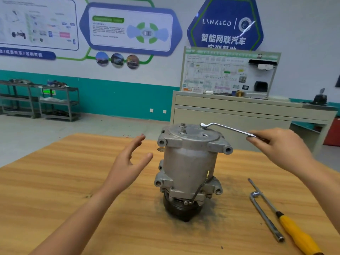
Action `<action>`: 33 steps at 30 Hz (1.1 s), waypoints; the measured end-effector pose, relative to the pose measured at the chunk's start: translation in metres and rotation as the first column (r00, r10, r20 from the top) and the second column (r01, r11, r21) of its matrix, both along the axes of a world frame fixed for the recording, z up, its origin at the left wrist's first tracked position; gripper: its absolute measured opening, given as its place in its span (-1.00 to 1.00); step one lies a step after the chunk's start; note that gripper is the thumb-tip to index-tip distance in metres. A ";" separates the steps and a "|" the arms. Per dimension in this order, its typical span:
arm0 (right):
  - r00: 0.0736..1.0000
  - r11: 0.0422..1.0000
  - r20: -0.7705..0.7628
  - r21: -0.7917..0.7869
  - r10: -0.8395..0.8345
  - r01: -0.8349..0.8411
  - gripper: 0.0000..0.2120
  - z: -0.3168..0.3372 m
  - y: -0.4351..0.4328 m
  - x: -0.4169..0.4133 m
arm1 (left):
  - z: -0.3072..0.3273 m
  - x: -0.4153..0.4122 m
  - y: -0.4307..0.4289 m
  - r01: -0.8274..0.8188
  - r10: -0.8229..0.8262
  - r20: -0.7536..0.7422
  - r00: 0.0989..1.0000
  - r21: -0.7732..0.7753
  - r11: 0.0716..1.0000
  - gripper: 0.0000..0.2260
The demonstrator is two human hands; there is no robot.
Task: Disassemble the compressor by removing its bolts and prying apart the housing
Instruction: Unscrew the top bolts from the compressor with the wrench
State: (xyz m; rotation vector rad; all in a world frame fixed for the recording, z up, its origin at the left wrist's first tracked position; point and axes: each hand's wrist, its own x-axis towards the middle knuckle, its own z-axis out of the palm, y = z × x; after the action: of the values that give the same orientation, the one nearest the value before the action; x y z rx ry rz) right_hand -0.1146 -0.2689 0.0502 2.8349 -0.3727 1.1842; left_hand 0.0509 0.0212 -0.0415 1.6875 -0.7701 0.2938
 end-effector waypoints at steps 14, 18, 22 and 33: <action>0.823 0.758 -0.426 -0.652 -0.377 0.010 -0.72 0.052 0.048 -0.022 | 0.031 -0.027 -0.071 0.030 -0.108 -0.218 0.970 -0.333 0.942 -0.71; 0.742 0.669 -0.430 -0.743 -0.514 0.033 -0.89 0.059 0.082 -0.019 | 0.032 -0.029 -0.078 -0.007 -0.092 -0.243 0.966 -0.380 0.925 -0.80; 0.758 0.734 -0.445 -0.676 -0.476 0.064 -0.64 0.066 0.101 -0.012 | 0.032 -0.032 -0.079 0.005 -0.128 -0.288 0.949 -0.393 0.920 -0.89; 0.901 0.815 -0.358 -0.579 -0.245 -0.008 -0.46 0.050 0.058 -0.020 | 0.032 -0.025 -0.077 0.044 -0.165 -0.275 0.947 -0.397 0.917 -0.87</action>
State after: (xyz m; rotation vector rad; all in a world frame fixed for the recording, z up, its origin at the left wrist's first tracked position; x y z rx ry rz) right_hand -0.1345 -0.2107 0.1001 2.3824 -0.1338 0.5049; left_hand 0.0255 -0.0556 -0.0094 1.2710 -0.5286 0.0959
